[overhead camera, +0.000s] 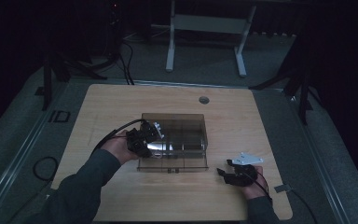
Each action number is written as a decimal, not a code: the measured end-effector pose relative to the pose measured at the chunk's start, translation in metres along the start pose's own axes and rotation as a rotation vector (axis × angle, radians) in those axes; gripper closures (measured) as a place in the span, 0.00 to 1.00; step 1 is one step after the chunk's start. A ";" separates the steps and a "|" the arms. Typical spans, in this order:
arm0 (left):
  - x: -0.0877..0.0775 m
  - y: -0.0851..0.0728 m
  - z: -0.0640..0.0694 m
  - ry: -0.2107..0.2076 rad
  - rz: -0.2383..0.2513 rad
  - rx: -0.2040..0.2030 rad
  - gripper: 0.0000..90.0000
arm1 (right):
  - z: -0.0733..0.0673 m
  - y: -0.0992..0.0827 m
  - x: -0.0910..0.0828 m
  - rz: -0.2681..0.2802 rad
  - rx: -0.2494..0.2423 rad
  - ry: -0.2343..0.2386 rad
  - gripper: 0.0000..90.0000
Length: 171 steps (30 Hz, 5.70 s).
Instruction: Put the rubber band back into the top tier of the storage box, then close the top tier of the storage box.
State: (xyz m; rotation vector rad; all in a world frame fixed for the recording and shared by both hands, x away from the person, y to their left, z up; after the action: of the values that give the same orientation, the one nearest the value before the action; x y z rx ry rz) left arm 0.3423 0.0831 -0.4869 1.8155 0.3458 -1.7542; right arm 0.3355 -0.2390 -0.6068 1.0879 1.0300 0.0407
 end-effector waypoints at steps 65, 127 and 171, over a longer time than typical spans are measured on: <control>-0.008 0.004 0.037 -0.008 0.148 0.099 0.81 | -0.001 0.001 0.001 -0.002 -0.007 0.008 0.44; 0.024 0.002 0.066 -0.022 0.099 0.154 1.00 | -0.002 0.001 0.001 -0.002 -0.006 0.008 0.44; 0.046 0.004 0.069 -0.024 0.064 0.151 1.00 | -0.001 0.001 0.001 -0.002 -0.007 0.007 0.44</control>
State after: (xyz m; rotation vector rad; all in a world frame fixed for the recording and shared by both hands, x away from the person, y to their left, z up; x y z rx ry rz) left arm 0.2929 0.0312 -0.5277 1.8864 0.1472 -1.7976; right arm 0.3356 -0.2369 -0.6070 1.0809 1.0368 0.0471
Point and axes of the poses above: each handheld gripper's, and its own axes: x roughly forward along the jaws, y roughly out of its top, z roughly to its right, the point moved 6 cm from there along x, roughly forward along the jaws, and after that the axes turned 5 degrees about -x, right-handed, at the moved point
